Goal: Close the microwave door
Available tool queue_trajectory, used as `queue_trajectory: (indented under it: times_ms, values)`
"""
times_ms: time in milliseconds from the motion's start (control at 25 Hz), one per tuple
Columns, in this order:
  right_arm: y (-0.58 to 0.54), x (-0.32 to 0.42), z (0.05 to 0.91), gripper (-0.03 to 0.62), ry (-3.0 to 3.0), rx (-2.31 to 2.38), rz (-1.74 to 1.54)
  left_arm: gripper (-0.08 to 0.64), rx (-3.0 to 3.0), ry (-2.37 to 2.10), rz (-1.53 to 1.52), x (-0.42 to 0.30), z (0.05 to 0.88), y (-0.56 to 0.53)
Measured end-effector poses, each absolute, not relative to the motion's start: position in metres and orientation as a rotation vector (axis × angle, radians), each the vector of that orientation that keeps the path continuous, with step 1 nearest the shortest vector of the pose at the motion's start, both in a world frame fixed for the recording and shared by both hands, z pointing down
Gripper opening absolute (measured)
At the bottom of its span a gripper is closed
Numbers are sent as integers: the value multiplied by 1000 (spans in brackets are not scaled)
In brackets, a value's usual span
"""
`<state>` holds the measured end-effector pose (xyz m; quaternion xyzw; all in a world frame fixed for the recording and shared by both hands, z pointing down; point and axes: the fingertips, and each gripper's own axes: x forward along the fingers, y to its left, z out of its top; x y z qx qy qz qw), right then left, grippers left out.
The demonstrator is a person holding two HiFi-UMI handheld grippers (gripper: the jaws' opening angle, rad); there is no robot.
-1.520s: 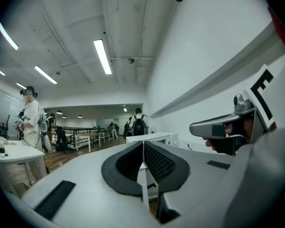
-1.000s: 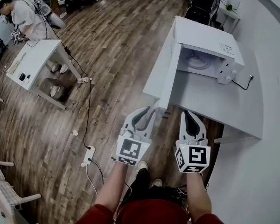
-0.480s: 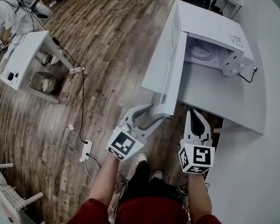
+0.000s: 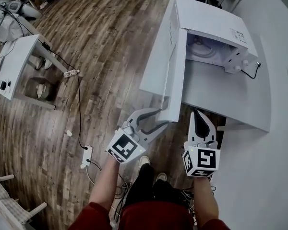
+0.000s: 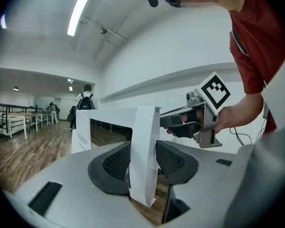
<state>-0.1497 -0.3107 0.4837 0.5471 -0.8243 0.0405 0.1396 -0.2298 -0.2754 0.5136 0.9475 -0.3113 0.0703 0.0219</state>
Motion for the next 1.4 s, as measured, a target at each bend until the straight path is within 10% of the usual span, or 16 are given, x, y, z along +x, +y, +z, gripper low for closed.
queue_trajectory:
  times_ms: [1400]
  values:
    - [-338,31,459,28,-2419,1698,122,158,2891,-1145,275,-72,511,-305]
